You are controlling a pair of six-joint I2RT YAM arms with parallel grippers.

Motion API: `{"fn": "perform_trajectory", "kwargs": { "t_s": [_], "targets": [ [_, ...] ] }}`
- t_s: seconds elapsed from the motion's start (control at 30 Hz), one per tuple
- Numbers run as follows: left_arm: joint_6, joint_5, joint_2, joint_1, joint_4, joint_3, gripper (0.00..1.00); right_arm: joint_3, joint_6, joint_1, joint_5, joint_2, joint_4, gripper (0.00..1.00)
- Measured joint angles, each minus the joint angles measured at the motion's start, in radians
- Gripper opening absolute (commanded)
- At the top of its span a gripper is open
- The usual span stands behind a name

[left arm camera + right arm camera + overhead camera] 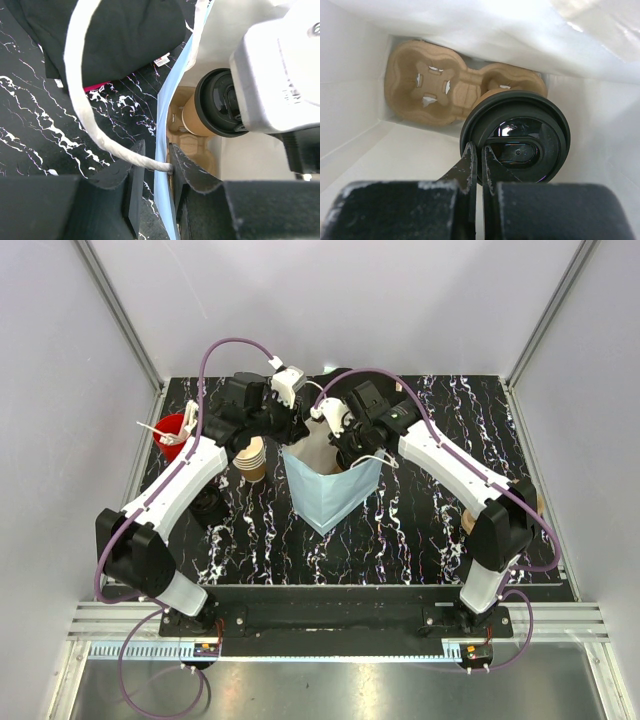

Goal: Pack the takeout coffee

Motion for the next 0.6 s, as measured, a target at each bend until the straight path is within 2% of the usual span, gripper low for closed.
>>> {"fn": "perform_trajectory", "kwargs": {
  "t_s": [0.6],
  "targets": [
    [-0.002, 0.003, 0.000, -0.003, 0.000, 0.000, 0.28, -0.041, -0.011, 0.000, -0.017, -0.016, 0.048, 0.00]
  ]
}}
